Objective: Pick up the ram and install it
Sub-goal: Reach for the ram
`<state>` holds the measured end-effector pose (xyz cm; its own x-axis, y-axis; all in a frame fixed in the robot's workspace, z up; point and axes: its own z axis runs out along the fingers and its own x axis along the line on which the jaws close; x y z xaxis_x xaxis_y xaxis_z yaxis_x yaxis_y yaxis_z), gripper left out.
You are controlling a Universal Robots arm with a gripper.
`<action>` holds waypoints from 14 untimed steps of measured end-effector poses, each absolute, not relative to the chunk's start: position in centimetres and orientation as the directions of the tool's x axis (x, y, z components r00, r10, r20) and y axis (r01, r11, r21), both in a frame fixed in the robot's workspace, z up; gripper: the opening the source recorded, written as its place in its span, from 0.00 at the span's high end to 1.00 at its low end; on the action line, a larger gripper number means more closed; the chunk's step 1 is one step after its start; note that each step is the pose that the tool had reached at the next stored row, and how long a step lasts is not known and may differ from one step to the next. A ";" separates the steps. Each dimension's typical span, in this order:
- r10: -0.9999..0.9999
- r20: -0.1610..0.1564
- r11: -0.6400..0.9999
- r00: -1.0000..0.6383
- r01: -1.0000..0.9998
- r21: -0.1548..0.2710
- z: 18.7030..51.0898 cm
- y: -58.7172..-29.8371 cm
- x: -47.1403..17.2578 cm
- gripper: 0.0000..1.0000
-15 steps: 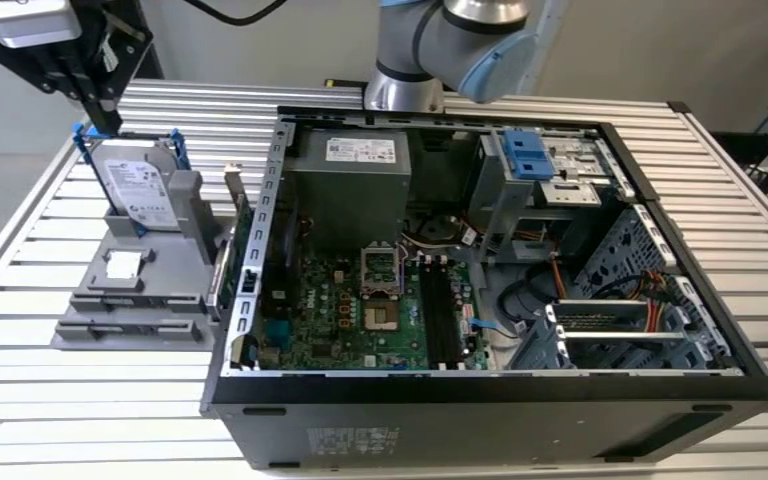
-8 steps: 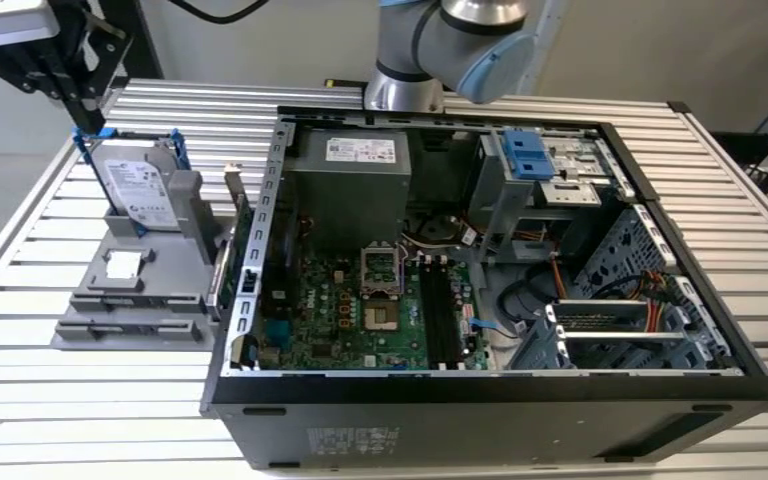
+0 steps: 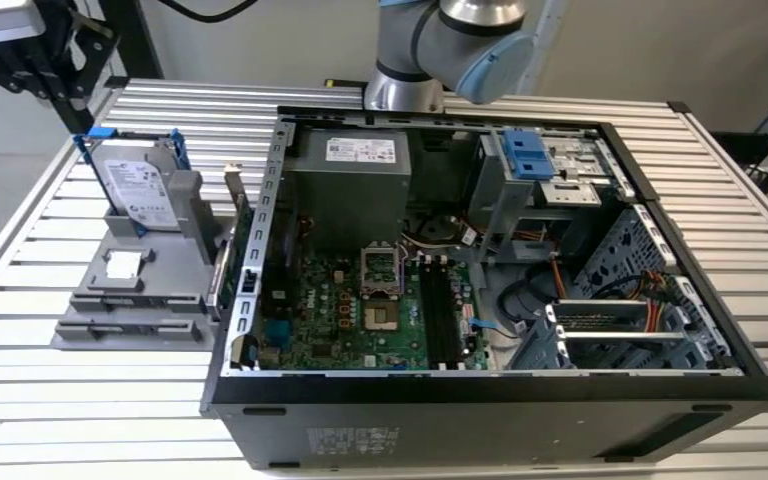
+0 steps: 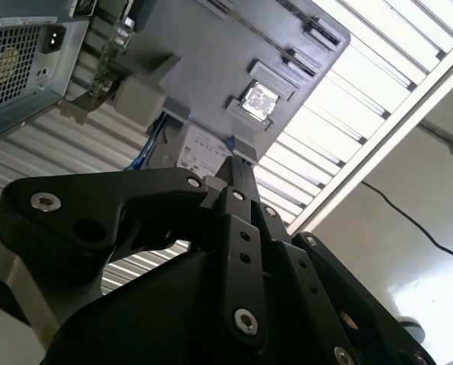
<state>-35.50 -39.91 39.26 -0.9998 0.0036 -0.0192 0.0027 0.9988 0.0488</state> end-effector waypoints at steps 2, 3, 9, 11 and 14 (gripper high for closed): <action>0.004 -0.019 0.999 -1.000 0.003 0.049 39.3 -40.1 -35.5 1.00; 0.004 -0.019 0.999 -1.000 0.003 0.049 39.3 -40.4 -35.5 1.00; 0.004 -0.019 0.999 -1.000 0.003 0.049 39.3 -42.7 -35.5 1.00; 0.005 -0.019 0.999 -1.000 0.005 0.049 39.3 -43.4 -35.5 1.00; 0.009 -0.019 0.999 -1.000 0.008 0.049 39.3 -44.5 -35.5 1.00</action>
